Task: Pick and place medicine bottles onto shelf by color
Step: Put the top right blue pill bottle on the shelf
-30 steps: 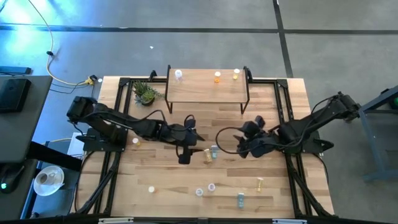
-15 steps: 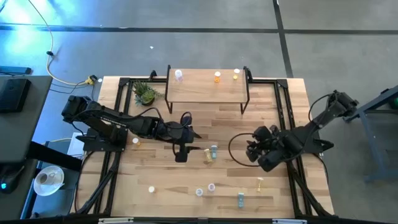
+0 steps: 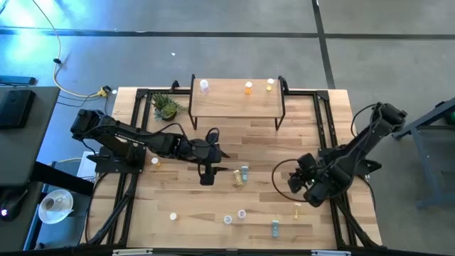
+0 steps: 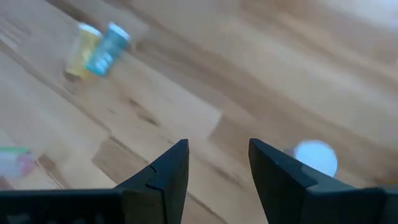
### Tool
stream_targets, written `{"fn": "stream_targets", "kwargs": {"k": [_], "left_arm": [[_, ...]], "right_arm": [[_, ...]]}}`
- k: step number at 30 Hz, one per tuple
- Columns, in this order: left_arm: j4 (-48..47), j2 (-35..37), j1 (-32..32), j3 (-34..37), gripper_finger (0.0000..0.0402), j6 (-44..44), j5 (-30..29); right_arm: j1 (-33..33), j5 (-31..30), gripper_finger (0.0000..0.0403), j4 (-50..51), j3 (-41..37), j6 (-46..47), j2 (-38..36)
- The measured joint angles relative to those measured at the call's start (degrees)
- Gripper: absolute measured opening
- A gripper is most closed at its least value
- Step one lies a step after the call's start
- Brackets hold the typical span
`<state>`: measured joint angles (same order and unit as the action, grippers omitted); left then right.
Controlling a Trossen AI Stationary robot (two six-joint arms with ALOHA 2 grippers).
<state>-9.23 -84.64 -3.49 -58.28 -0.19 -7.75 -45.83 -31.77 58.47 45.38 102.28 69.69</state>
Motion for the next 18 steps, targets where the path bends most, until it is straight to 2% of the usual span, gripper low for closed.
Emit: {"fn": "stream_targets", "kwargs": {"k": [5,11,18], "left_arm": [[0.0,0.0,0.0,0.0,0.0202,0.0,0.0],[0.0,0.0,0.0,0.0,0.0202,0.0,-0.5],[0.0,0.0,0.0,0.0,0.0202,0.0,-0.6]], "right_arm": [[-2.4,3.8,0.0158,-6.3,-5.9,6.1,0.0],[-4.5,4.1,0.0158,-14.8,-10.6,7.4,0.0],[-7.0,6.3,0.0158,-15.4,-11.4,12.3,1.3]]}}
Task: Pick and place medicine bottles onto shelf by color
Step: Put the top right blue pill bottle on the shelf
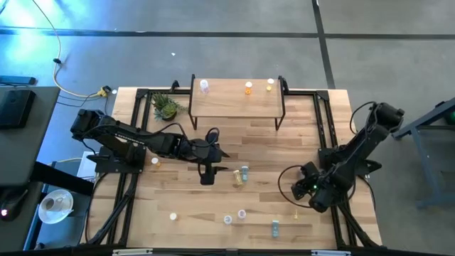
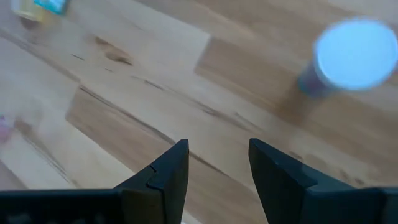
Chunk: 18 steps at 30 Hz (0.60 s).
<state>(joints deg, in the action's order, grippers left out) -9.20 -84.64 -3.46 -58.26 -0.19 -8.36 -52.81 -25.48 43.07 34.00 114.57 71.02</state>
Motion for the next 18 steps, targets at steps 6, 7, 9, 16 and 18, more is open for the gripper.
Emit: {"fn": "stream_targets", "kwargs": {"k": [6,7,9,16,18], "left_arm": [[0.0,0.0,0.0,0.0,0.0202,0.0,0.0],[0.0,0.0,0.0,0.0,0.0202,0.0,0.0],[0.0,0.0,0.0,0.0,0.0202,0.0,0.0],[0.0,0.0,0.0,0.0,0.0202,0.0,0.0],[0.0,0.0,0.0,0.0,0.0202,0.0,0.0]], "right_arm": [[-1.5,2.6,0.0158,1.4,0.0,6.1,3.3],[-1.6,2.6,0.0158,2.2,0.0,6.6,3.8],[-1.6,2.6,0.0158,4.0,0.0,7.5,4.5],[-1.6,1.5,0.0158,8.5,0.0,8.5,7.0],[-1.6,0.9,0.0158,8.6,0.0,7.8,8.2]]}}
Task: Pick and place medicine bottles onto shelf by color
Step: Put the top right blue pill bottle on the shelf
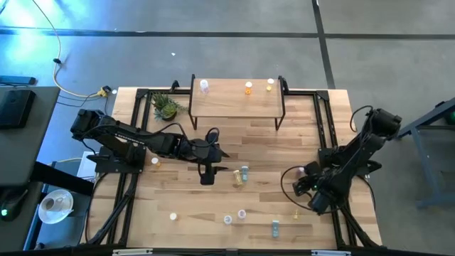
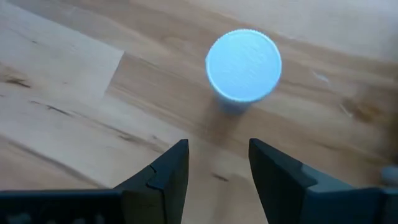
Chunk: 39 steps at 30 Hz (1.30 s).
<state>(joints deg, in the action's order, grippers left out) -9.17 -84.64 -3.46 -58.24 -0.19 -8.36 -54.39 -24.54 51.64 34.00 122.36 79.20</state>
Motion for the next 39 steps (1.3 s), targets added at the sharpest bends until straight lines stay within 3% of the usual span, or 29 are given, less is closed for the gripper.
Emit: {"fn": "stream_targets", "kwargs": {"k": [19,26,39], "left_arm": [[0.0,0.0,0.0,0.0,0.0202,0.2,0.0],[0.0,0.0,0.0,0.0,0.0202,0.2,0.0],[0.0,0.0,0.0,0.0,0.0202,0.0,0.0]], "right_arm": [[-0.1,-7.7,0.0158,0.0,0.2,0.2,14.1],[-0.1,-9.5,0.0155,0.1,0.1,0.4,15.6],[0.0,-10.5,0.0081,-0.6,0.1,0.2,15.7]]}}
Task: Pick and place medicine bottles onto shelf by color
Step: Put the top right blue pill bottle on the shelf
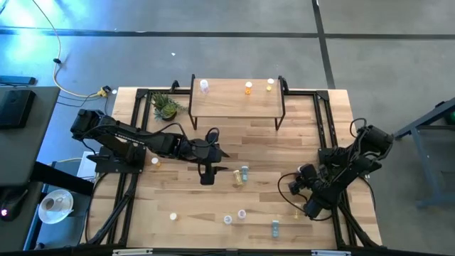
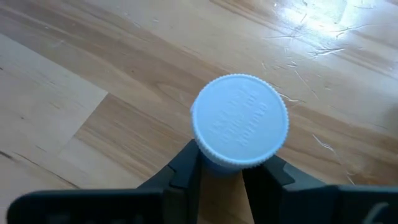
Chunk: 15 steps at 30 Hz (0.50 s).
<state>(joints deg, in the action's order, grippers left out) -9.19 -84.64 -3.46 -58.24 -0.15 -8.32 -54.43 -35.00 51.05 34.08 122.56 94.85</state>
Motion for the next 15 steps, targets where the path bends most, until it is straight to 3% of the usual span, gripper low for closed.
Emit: {"fn": "stream_targets", "kwargs": {"k": [8,15], "left_arm": [[-0.1,0.0,0.0,0.0,0.0202,0.0,0.1],[-2.6,0.0,0.0,0.0,0.0202,0.0,0.3]], "right_arm": [[1.4,1.6,0.008,1.8,3.9,-2.3,0.1],[7.3,1.4,0.008,2.0,9.9,-16.0,0.1]]}}
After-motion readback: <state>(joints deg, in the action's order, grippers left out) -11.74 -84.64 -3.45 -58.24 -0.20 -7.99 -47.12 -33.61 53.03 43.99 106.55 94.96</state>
